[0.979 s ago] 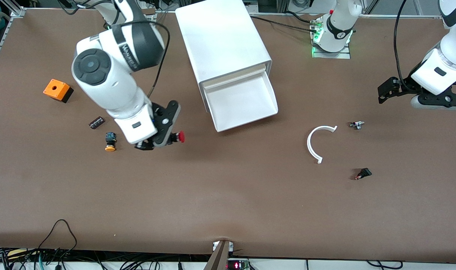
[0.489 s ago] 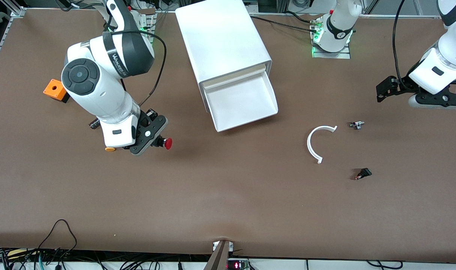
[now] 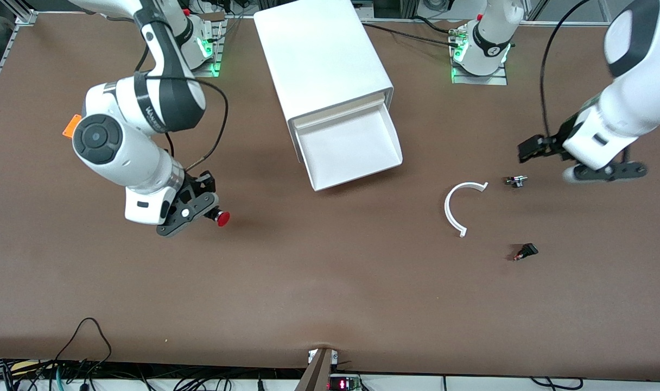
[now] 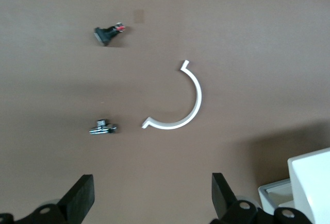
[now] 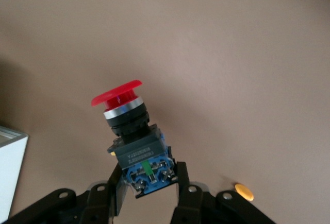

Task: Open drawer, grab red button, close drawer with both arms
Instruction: 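Carry the red button toward the yellow button while the left gripper approaches, then push the drawer closed with the left gripper while the right gripper lowers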

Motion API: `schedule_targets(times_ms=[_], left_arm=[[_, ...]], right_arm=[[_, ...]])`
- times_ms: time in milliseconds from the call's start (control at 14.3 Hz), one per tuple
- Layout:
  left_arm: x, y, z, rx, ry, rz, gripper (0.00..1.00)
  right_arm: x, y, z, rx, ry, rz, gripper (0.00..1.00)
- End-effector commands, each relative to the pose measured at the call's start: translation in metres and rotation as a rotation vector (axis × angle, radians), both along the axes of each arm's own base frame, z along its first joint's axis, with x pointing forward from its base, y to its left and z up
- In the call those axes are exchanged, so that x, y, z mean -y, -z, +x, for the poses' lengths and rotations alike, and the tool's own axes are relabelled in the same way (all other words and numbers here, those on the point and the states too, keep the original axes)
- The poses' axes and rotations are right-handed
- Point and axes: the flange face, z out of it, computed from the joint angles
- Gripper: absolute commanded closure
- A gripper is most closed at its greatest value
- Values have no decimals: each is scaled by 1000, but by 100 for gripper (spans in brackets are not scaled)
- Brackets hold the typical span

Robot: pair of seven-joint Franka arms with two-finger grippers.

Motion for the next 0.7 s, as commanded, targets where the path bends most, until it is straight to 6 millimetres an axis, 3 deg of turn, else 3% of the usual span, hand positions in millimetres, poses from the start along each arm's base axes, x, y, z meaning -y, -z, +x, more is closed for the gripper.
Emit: schedule_targets(times_ms=[0, 70, 280, 350, 419, 489, 629], left_arm=[[39, 20, 23, 22, -113, -24, 0], [58, 30, 27, 30, -161, -27, 0], [148, 64, 36, 83, -291, -75, 0], [165, 75, 42, 74, -336, -82, 0], [170, 99, 53, 43, -350, -82, 0], [179, 111, 61, 27, -349, -92, 0], [209, 133, 56, 3, -307, -86, 0]], right_arm=[[28, 8, -10, -28, 160, 80, 79], [31, 13, -11, -38, 195, 96, 79], [42, 36, -18, -77, 261, 82, 79], [48, 46, -21, -93, 284, 75, 79], [53, 53, -23, -105, 311, 70, 79], [60, 60, -25, -113, 337, 65, 79], [75, 74, -28, -123, 375, 58, 79]])
